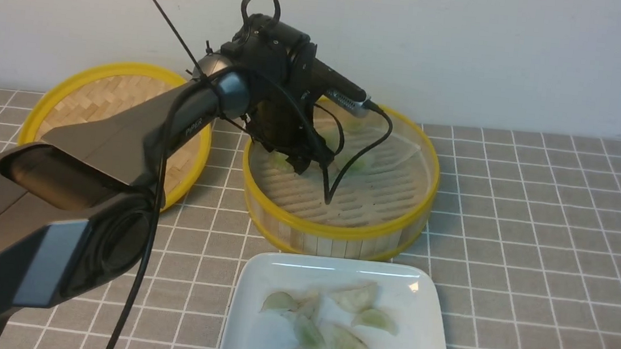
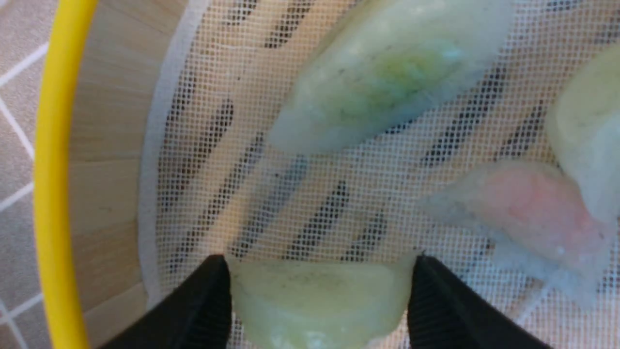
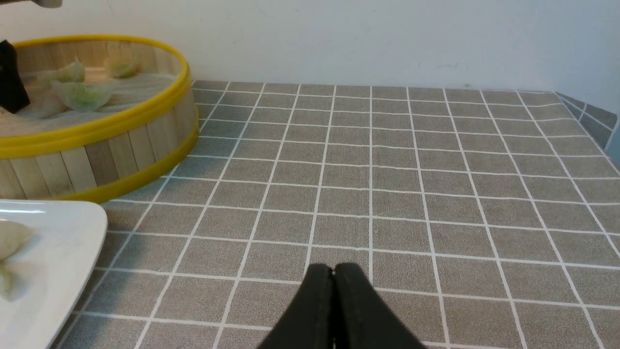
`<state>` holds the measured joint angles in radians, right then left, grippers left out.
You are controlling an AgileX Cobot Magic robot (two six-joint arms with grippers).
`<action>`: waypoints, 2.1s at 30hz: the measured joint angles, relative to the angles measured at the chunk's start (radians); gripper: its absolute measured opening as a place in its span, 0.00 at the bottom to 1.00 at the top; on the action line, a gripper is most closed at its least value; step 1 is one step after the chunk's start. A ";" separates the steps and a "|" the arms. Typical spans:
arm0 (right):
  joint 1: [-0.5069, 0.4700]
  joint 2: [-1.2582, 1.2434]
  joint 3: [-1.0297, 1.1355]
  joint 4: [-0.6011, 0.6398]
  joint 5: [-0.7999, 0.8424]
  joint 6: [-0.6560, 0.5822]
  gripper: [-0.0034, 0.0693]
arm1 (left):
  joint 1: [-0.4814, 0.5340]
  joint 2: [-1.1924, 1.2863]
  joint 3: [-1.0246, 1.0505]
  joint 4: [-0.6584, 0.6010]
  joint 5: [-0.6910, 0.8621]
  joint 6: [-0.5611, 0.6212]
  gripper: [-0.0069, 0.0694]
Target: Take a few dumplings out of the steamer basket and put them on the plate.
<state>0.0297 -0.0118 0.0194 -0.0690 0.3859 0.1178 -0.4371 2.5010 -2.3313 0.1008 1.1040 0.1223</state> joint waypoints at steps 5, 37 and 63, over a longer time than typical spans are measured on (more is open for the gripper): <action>0.000 0.000 0.000 0.000 0.000 0.000 0.03 | 0.000 -0.016 -0.058 -0.026 0.106 0.011 0.63; 0.000 0.000 0.000 0.000 0.000 0.000 0.03 | -0.082 -0.789 1.146 -0.482 -0.045 0.144 0.63; 0.000 0.000 0.000 0.000 0.000 0.000 0.03 | -0.150 -0.756 1.235 -0.515 -0.324 0.208 0.80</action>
<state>0.0297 -0.0118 0.0194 -0.0690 0.3859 0.1178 -0.5871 1.7446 -1.0959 -0.4143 0.7804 0.3305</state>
